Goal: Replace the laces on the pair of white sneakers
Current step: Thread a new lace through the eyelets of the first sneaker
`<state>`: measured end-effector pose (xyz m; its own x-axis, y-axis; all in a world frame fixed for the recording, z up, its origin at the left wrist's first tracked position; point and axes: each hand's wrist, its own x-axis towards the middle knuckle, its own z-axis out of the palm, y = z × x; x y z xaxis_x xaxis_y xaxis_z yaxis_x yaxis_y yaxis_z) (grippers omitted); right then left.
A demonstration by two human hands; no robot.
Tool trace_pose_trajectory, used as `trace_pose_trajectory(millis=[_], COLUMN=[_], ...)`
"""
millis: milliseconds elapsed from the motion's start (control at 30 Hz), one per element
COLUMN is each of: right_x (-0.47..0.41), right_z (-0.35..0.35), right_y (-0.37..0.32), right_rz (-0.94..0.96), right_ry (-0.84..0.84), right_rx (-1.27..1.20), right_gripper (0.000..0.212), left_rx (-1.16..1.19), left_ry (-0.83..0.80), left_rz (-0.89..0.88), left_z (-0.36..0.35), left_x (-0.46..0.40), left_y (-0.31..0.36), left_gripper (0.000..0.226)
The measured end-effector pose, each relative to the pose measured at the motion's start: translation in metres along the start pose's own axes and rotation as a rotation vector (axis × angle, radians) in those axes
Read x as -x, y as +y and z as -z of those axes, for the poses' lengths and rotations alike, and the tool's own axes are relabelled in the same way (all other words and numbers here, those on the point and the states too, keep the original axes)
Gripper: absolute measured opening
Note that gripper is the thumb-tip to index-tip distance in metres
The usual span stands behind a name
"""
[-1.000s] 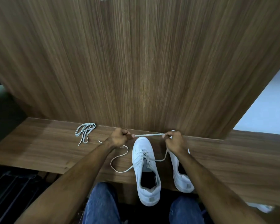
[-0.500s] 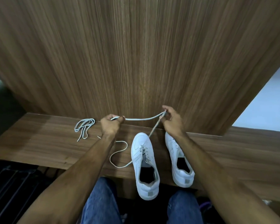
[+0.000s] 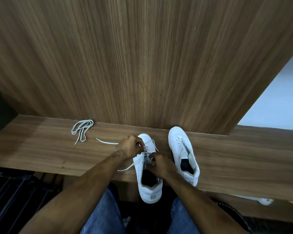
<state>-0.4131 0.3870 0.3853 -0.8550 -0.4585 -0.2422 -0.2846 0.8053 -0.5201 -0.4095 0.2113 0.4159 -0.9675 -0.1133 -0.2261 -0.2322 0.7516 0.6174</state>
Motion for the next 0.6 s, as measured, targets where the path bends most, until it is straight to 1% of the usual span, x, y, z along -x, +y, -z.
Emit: trace_pose_trajectory(millis=[67, 133, 200, 300, 367, 467, 600], right_x=[-0.003, -0.005, -0.009, -0.015, -0.017, -0.021, -0.026], right_z=[-0.003, -0.004, -0.007, -0.011, -0.011, -0.008, -0.007], right_y=[-0.004, -0.009, -0.009, -0.002, 0.003, 0.011, 0.018], right_rz=[0.037, 0.024, -0.023, -0.042, -0.033, -0.047, -0.066], right_ry=[0.007, 0.028, 0.049, 0.053, 0.052, 0.069, 0.064], right_rx=[0.123, 0.162, 0.123, 0.106, 0.104, 0.008, -0.11], right_gripper=[0.035, 0.035, 0.033, 0.03, 0.029, 0.029, 0.025], left_rx=[-0.011, -0.037, -0.016, -0.023, -0.039, -0.022, -0.086], left_ry=[-0.026, -0.017, -0.015, -0.037, -0.016, 0.061, 0.062], left_rz=[0.003, 0.01, 0.008, -0.059, -0.091, -0.095, -0.048], left_z=[-0.007, -0.015, -0.023, -0.032, -0.036, -0.035, -0.032], left_x=[0.001, 0.003, 0.007, 0.013, 0.017, 0.019, 0.02], left_y=[-0.001, -0.002, -0.005, -0.009, -0.009, -0.007, -0.004], left_gripper=[0.006, 0.016, 0.021, 0.015, 0.014, 0.018, 0.019])
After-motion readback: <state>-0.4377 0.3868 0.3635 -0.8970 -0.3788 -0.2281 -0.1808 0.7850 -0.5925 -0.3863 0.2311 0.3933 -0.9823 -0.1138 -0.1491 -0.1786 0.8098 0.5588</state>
